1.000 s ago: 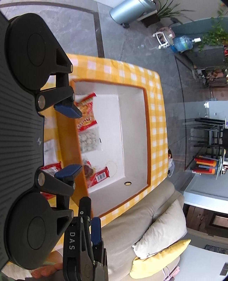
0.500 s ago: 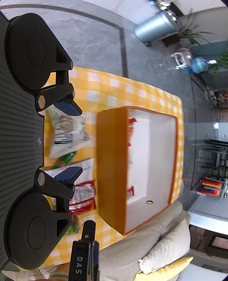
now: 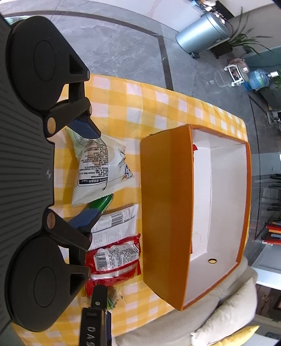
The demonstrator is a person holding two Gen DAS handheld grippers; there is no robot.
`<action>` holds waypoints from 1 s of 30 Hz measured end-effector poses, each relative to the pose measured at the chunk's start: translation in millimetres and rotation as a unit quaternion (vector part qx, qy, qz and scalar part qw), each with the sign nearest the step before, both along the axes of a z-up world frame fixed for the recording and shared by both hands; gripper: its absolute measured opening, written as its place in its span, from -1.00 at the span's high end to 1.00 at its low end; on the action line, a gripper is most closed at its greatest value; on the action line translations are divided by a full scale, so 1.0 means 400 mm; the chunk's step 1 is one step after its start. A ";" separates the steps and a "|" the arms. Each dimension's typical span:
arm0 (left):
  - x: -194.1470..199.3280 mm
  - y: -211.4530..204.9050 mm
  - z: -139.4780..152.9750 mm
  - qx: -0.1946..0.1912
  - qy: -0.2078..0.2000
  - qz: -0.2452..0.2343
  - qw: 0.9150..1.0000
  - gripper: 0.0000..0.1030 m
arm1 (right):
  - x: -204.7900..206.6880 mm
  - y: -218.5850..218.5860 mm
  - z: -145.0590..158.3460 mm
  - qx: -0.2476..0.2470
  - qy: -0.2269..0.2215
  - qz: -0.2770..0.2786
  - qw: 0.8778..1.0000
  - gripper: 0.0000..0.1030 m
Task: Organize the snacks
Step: 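Withdraw both open grippers from the box back over the snack pile, then grasp the white-and-blue snack bag with left gripper while right grasps the red chip bag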
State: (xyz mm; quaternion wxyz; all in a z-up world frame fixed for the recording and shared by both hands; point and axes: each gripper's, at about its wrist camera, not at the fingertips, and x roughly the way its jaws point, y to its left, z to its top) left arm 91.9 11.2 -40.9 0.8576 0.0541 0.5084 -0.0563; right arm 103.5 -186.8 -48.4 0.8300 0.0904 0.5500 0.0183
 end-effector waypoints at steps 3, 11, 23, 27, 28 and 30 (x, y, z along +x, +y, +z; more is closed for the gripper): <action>0.009 -0.012 -0.018 0.009 0.009 -0.009 1.000 -0.68 | 0.008 -0.013 -0.016 0.009 0.013 -0.015 1.000 -0.25; 0.037 -0.033 -0.062 0.033 0.022 -0.011 0.999 -0.69 | 0.027 -0.014 -0.033 0.020 0.012 -0.017 1.000 -0.25; 0.068 -0.075 -0.100 0.091 0.019 -0.023 0.995 -0.71 | 0.070 0.034 -0.064 -0.008 -0.014 0.029 0.999 -0.31; 0.064 -0.095 -0.115 0.120 0.007 -0.033 0.992 -0.59 | 0.080 0.049 -0.077 -0.018 -0.017 0.041 0.999 -0.45; 0.062 -0.099 -0.117 0.127 0.003 -0.035 0.991 -0.54 | 0.083 0.053 -0.080 -0.022 -0.017 0.043 0.999 -0.45; 0.058 -0.105 -0.122 0.142 -0.004 -0.039 0.989 -0.42 | 0.088 0.059 -0.089 -0.030 -0.015 0.048 0.998 -0.46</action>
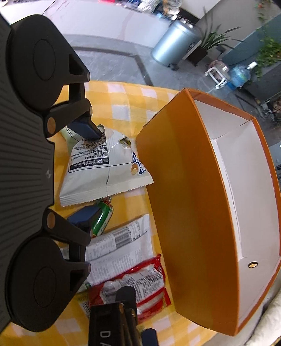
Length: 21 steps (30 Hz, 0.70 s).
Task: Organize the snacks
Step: 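Grasp the white-and-blue snack bag with left gripper while right grasps the red chip bag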
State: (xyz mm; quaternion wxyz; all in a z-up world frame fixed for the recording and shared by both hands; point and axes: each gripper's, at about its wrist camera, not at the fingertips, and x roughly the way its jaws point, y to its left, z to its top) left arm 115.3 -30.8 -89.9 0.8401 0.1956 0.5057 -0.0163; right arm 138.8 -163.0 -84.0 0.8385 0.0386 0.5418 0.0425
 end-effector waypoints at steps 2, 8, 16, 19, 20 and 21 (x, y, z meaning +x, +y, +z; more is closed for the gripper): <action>-0.003 -0.003 -0.001 0.012 -0.007 -0.002 1.000 -0.27 | 0.005 0.005 -0.010 -0.007 0.002 0.004 1.000 -0.49; -0.009 -0.002 -0.004 0.021 -0.019 -0.012 1.000 -0.14 | 0.022 0.014 -0.036 -0.006 0.016 0.004 1.000 -0.53; -0.010 0.016 0.014 0.010 -0.032 -0.008 0.999 0.05 | 0.030 0.017 -0.055 0.003 0.033 0.006 0.999 -0.35; -0.011 0.025 0.021 0.002 -0.039 -0.002 0.999 0.10 | 0.028 0.020 -0.053 -0.003 0.031 0.010 0.999 -0.30; -0.012 0.027 0.025 -0.001 -0.040 0.001 0.999 0.10 | 0.028 0.019 -0.053 -0.005 0.031 0.011 0.999 -0.30; -0.013 0.031 0.028 -0.005 -0.041 0.002 0.999 0.13 | 0.027 0.020 -0.053 -0.007 0.030 0.014 0.999 -0.29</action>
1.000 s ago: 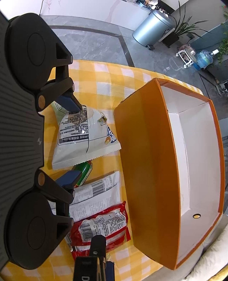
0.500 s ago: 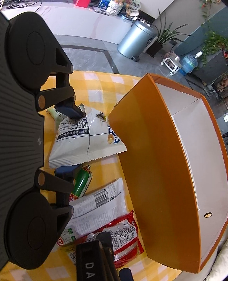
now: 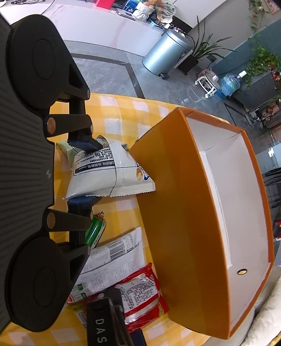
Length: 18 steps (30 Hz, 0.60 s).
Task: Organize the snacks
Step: 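Grasp the white-and-blue snack bag with left gripper while right grasps the red chip bag, then carry both bags over the orange box and open both grippers to drop them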
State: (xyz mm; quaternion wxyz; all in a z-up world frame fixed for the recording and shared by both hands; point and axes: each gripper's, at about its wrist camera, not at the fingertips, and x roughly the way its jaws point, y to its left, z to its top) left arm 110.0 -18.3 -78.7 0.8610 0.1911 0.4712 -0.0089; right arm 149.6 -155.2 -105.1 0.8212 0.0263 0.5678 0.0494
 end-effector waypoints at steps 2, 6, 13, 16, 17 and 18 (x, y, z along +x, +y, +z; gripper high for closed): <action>-0.003 0.010 0.008 -0.011 -0.001 0.002 1.000 0.13 | -0.002 0.000 0.005 -0.003 -0.001 0.002 1.000 -0.29; -0.014 0.019 0.031 -0.023 -0.010 0.004 1.000 0.14 | -0.009 -0.001 0.024 -0.003 -0.009 0.005 1.000 -0.29; -0.030 0.033 0.077 -0.070 -0.013 0.015 0.997 0.14 | -0.023 0.002 0.068 0.001 -0.021 0.013 1.000 -0.29; -0.042 0.032 0.095 -0.079 -0.018 0.014 0.997 0.14 | -0.033 0.007 0.085 -0.010 -0.030 0.023 0.999 -0.29; -0.046 0.033 0.101 -0.083 -0.020 0.015 0.996 0.14 | -0.038 0.007 0.091 -0.010 -0.033 0.026 0.999 -0.29; -0.050 0.033 0.107 -0.086 -0.022 0.015 0.996 0.14 | -0.042 0.010 0.096 -0.008 -0.034 0.028 0.999 -0.29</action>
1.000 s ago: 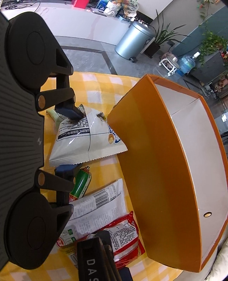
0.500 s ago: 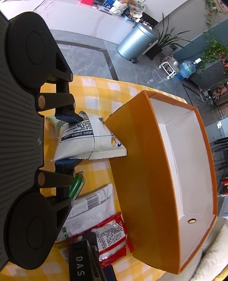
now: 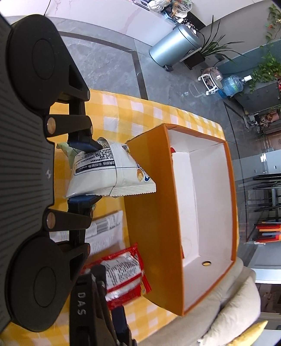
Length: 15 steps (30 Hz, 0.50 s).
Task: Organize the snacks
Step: 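Carry both bags over the orange box and open both grippers to drop them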
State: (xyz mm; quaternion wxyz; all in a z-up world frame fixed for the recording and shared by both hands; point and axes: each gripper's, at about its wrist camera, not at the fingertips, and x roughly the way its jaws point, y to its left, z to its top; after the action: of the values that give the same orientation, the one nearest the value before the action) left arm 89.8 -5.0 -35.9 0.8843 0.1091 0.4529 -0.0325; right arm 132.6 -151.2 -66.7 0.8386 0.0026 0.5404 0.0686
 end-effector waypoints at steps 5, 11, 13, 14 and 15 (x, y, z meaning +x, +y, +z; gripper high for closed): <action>-0.015 0.005 0.029 -0.008 -0.009 0.001 1.000 0.14 | -0.023 0.006 0.034 0.005 -0.008 0.012 1.000 -0.29; -0.030 0.005 0.072 -0.025 -0.024 0.002 0.999 0.15 | -0.054 0.002 0.079 0.011 -0.030 0.021 0.999 -0.29; -0.035 0.005 0.086 -0.031 -0.030 0.001 0.999 0.14 | -0.061 -0.002 0.095 0.011 -0.039 0.022 0.999 -0.29; -0.037 0.003 0.093 -0.033 -0.033 0.000 0.999 0.14 | -0.067 -0.004 0.105 0.010 -0.044 0.023 0.999 -0.29; -0.037 0.002 0.100 -0.035 -0.037 0.000 0.999 0.14 | -0.071 -0.006 0.113 0.008 -0.051 0.023 0.998 -0.29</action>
State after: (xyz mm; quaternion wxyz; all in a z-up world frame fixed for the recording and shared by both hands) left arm 75.0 -4.2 4.0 0.9036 0.0792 0.4186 -0.0445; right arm 104.1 -153.8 -21.3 0.8630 -0.0067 0.4966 0.0926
